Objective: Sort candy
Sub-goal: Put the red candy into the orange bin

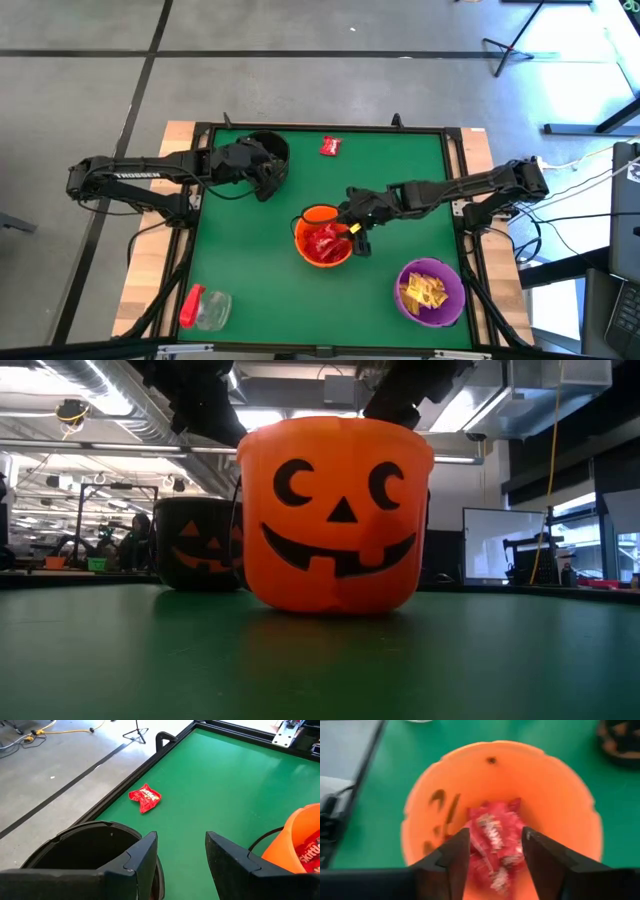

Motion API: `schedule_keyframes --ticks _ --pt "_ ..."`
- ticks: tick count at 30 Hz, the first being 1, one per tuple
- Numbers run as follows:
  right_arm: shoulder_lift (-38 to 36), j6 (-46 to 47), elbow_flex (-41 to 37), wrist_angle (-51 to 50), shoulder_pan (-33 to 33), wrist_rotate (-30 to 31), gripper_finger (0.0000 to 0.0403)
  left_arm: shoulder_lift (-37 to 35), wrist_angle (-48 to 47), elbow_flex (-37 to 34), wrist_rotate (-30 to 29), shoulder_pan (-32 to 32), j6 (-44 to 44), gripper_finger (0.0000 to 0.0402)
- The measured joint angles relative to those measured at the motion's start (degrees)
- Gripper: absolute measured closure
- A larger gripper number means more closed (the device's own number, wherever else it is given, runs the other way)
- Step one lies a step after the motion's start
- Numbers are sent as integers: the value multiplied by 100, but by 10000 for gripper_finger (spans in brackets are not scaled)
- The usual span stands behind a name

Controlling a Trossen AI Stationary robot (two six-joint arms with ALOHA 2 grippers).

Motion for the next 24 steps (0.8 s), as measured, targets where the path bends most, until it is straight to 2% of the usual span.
schedule_keyframes --ticks 5,8,15,20,24 --pt "-30 -7 6 4 -339 782 192 0 -1 0 -4 4 2 245" --pt "0 25 7 12 -789 972 187 0 0 0 -7 4 20 245" --pt "422 19 9 384 -2120 543 186 -38 20 0 -45 -105 491 245" --pt "966 -133 39 713 -2815 358 186 -74 73 0 -103 -103 882 245" --pt "1533 -170 509 468 -3214 363 186 -76 71 0 -279 -105 1034 245"
